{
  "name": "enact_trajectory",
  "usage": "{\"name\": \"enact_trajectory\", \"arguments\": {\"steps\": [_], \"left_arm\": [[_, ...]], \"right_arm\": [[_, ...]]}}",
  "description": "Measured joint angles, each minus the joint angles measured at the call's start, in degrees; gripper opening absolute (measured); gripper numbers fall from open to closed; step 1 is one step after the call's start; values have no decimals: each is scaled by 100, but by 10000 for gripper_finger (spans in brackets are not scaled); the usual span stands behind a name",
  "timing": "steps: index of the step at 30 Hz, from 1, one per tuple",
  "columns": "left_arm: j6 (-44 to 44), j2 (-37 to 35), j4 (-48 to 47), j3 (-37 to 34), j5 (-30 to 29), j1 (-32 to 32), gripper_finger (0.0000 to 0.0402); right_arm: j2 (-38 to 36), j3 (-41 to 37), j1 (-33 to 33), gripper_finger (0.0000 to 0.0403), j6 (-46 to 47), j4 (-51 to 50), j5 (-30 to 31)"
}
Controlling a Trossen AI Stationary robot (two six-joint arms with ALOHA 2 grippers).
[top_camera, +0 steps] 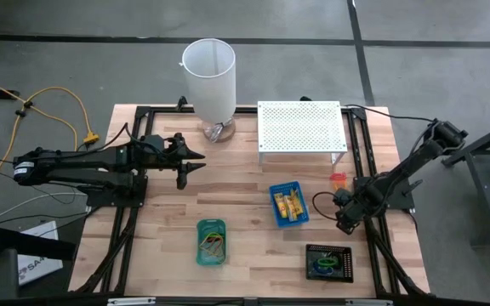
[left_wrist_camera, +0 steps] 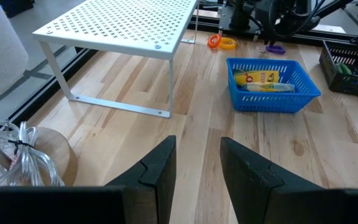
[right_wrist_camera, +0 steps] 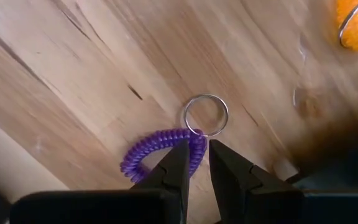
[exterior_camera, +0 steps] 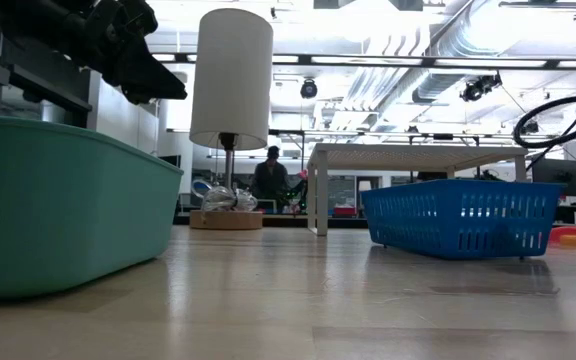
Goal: Pick & Place Office Desk Supplies
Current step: Put the violet spring rubber band into the black bin
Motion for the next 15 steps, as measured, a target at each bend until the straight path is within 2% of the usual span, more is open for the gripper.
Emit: {"name": "enact_trajectory", "arguments": {"steps": [15], "left_arm": [[0,0,0,0,0,-1,119]], "right_arm": [[331,2,0,50,184,295,-295]]}}
